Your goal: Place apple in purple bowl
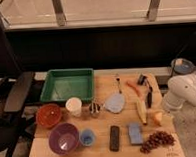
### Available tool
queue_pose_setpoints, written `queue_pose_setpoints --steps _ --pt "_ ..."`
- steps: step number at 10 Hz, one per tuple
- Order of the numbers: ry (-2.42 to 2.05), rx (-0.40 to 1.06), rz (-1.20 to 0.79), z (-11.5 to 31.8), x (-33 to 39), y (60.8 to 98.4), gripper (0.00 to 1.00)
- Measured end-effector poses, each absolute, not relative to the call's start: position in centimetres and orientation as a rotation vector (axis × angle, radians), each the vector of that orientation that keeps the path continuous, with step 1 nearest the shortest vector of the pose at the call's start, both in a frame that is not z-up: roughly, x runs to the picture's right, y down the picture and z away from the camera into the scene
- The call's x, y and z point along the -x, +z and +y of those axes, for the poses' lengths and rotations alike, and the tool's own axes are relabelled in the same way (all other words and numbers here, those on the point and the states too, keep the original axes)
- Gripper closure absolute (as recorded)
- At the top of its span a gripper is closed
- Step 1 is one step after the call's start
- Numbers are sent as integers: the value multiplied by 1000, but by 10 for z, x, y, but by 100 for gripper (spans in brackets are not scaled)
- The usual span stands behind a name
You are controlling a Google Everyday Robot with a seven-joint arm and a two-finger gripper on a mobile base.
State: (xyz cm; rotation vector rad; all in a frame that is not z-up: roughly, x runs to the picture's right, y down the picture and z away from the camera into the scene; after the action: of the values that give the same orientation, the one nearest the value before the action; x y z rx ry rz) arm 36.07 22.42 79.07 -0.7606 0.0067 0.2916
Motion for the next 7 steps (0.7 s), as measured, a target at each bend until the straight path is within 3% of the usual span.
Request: queue_pose_setpoints --steps 3,5,7 --pt "320 784 -3 238 -365 797 56" --pt "323 790 -13 244 -366 797 79" --pt "312 778 -12 242 -364 793 96"
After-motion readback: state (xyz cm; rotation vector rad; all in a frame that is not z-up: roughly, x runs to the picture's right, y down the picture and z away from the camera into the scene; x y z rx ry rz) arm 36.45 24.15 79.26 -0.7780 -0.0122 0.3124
